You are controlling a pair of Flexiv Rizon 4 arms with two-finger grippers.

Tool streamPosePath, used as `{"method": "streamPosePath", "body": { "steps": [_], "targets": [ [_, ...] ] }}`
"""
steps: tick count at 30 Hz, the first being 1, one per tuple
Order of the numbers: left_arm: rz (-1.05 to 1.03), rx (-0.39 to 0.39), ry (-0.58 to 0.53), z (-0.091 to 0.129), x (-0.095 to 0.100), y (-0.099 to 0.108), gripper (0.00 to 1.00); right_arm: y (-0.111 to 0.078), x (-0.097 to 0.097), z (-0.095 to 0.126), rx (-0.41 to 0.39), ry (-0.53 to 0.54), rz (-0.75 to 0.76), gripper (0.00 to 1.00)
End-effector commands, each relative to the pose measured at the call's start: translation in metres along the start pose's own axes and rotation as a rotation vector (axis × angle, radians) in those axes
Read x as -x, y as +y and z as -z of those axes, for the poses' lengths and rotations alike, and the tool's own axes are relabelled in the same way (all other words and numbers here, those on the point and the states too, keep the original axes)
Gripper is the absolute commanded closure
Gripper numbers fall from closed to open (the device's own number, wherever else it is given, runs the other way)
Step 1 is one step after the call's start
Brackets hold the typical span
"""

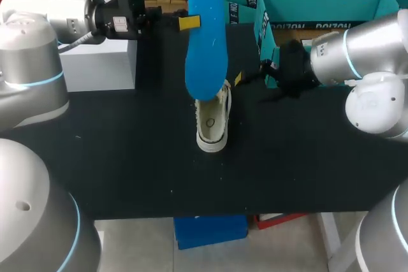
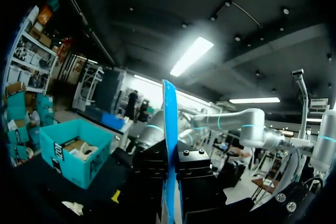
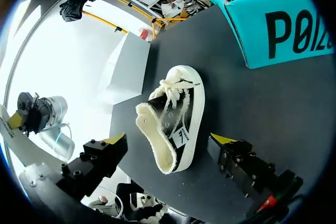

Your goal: Take the shoe out of the shoebox, open the shoe tongue, remove and reinsert the insole, then place the shoe into the shoebox

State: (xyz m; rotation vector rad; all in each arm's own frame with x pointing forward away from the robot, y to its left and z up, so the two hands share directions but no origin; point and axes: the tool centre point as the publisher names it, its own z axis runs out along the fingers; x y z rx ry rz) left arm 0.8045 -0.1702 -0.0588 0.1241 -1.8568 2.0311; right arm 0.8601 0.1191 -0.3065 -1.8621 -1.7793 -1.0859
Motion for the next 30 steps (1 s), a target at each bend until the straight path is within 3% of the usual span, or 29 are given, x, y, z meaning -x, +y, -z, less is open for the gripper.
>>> {"method": "streamPosePath", "body": {
  "steps": [1,5,30],
  "targets": [
    [-0.002,-0.001,-0.003,-0.001,0.000,0.001,1.00,-0.003,0.003,0.016,0.000,0.132,-0.010,0.00],
    [-0.002,-0.001,-0.003,-0.001,0.000,0.001,1.00,0.000,-0.004,0.021,-0.004,0.230,-0.030,0.00],
    [-0.002,-0.001,-0.003,-0.001,0.000,0.001,1.00,0.006,-0.054,0.035,-0.061,0.567,-0.009,0.00]
  ]
}}
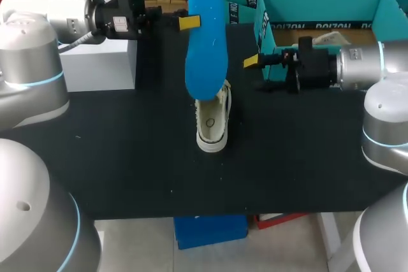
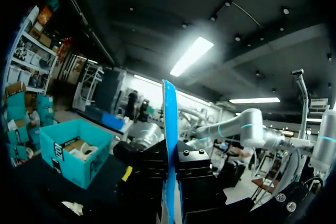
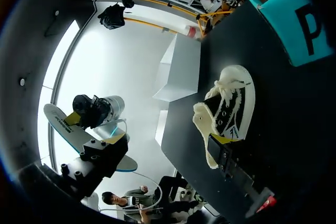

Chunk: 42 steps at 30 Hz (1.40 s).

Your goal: Take the shoe out of the shoebox, open the shoe tongue, remove and reinsert the insole, then place the shoe into the shoebox

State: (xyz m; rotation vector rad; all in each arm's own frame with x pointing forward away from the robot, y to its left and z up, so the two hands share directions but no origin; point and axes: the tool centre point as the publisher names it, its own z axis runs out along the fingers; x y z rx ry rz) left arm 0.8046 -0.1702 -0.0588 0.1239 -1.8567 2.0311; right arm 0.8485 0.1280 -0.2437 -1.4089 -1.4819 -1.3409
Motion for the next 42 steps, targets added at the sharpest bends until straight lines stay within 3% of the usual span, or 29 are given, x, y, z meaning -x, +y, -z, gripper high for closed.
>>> {"method": "streamPosePath", "body": {
  "steps": [1,10,16,20,29,33,42],
  "targets": [
    [-0.002,-0.001,-0.003,-0.001,0.000,0.001,1.00,0.003,-0.002,-0.003,-0.016,0.075,0.011,0.00],
    [-0.002,-0.001,-0.003,-0.001,0.000,0.001,1.00,0.002,-0.005,-0.004,-0.022,0.113,0.016,0.00],
    [-0.546,0.030,-0.161,0.000,-0.006,-0.008,1.00,0.002,-0.005,-0.004,-0.022,0.113,0.016,0.00],
    [-0.813,0.081,-0.174,-0.004,-0.013,-0.001,1.00,0.002,-0.005,-0.004,-0.022,0.113,0.016,0.00],
    [-1.326,0.261,-0.096,-0.006,-0.023,0.046,1.00,0.002,-0.005,-0.004,-0.022,0.113,0.016,0.00],
    [-1.225,0.236,-0.063,0.000,-0.023,0.061,1.00,0.002,-0.005,-0.004,-0.022,0.113,0.016,0.00],
    [-1.225,0.236,-0.063,0.000,-0.023,0.061,1.00,0.002,-0.005,-0.004,-0.022,0.113,0.016,0.00]
  ]
}}
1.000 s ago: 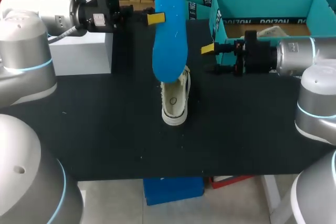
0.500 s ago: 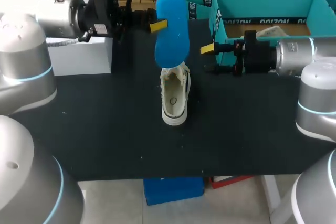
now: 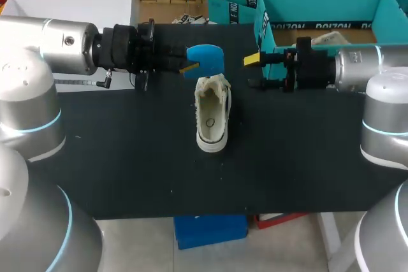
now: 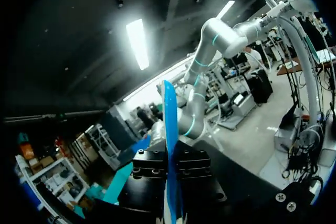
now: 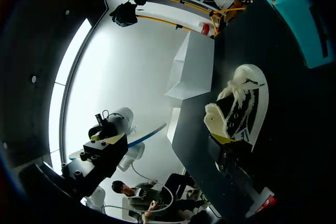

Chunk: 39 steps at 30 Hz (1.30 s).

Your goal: Take the shoe out of the shoebox, open the shoe tongue, remove and reinsert the insole, then place the shoe into the shoebox

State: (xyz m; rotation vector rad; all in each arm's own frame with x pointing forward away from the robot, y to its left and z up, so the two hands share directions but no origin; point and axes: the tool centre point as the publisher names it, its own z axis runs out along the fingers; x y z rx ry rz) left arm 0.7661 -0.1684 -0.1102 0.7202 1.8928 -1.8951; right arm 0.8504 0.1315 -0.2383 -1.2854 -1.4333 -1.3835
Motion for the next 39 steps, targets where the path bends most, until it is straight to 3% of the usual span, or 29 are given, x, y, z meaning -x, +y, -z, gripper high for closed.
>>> {"method": "streamPosePath", "body": {
  "steps": [1,14,21,24,26,27,29,30,32,33,34,38,39],
  "targets": [
    [-0.271,0.048,0.013,0.000,-0.002,-0.003,1.00,0.000,0.001,-0.002,0.004,-0.001,0.000,0.00],
    [-0.271,0.048,0.013,0.000,-0.002,-0.003,1.00,0.000,0.001,-0.002,0.004,-0.001,0.000,0.00],
    [-0.397,0.115,-0.005,0.004,-0.047,0.002,1.00,0.000,0.001,-0.002,0.004,-0.001,0.000,0.00],
    [-0.463,0.102,-0.025,0.010,-0.067,0.004,1.00,0.000,0.001,-0.002,0.004,-0.001,0.000,0.00],
    [-0.511,0.130,0.008,0.012,-0.079,0.007,1.00,0.000,0.001,-0.002,0.004,-0.001,0.000,0.00],
    [-0.534,0.090,-0.026,0.013,-0.086,0.011,1.00,0.000,0.001,-0.002,0.004,-0.001,0.000,0.00],
    [-0.598,0.129,0.013,0.016,-0.100,0.015,1.00,0.000,0.001,-0.002,0.004,-0.001,0.000,0.00],
    [-0.603,0.074,-0.022,0.016,-0.109,0.017,1.00,0.000,0.001,-0.002,0.004,-0.001,0.000,0.00],
    [-0.656,0.142,0.031,0.017,-0.124,0.026,1.00,0.000,0.001,-0.002,0.004,-0.001,0.000,0.00],
    [-0.663,0.107,0.014,0.017,-0.129,0.030,1.00,0.000,0.001,-0.002,0.004,-0.001,0.000,0.00],
    [-0.697,0.134,0.035,0.017,-0.136,0.034,1.00,0.000,0.001,-0.002,0.004,-0.001,0.000,0.00],
    [-0.787,0.100,0.042,0.020,-0.155,0.048,1.00,0.000,0.001,-0.002,0.004,-0.001,0.000,0.00],
    [-0.806,0.065,0.037,0.021,-0.160,0.051,1.00,0.000,0.001,-0.002,0.004,-0.001,0.000,0.00]
  ]
}}
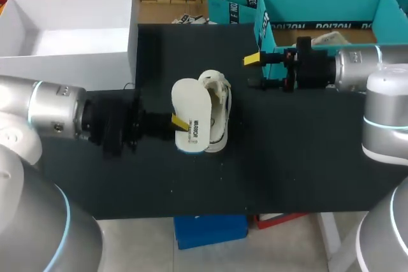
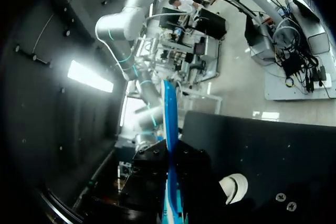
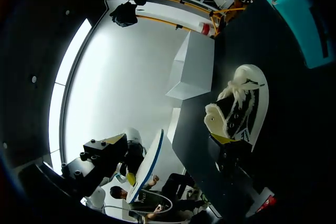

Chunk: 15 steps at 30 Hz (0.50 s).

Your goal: Take the shoe out of the shoebox, open the shoe tongue, remove and reinsert the insole, then place the shoe into the shoebox

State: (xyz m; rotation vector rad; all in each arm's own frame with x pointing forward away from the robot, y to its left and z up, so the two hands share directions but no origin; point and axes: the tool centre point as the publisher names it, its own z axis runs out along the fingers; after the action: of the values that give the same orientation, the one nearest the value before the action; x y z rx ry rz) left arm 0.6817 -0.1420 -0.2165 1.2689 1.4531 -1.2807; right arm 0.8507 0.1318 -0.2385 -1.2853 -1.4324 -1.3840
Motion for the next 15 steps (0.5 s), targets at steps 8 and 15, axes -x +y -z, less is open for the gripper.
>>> {"method": "streamPosePath", "body": {
  "steps": [8,15],
  "targets": [
    [-0.165,-0.080,-0.030,0.003,-0.065,-0.011,1.00,-0.001,0.001,-0.001,0.003,-0.002,0.000,0.00],
    [-0.199,-0.105,0.010,0.002,-0.078,-0.010,1.00,-0.001,0.001,-0.001,0.003,-0.002,0.000,0.00]
  ]
}}
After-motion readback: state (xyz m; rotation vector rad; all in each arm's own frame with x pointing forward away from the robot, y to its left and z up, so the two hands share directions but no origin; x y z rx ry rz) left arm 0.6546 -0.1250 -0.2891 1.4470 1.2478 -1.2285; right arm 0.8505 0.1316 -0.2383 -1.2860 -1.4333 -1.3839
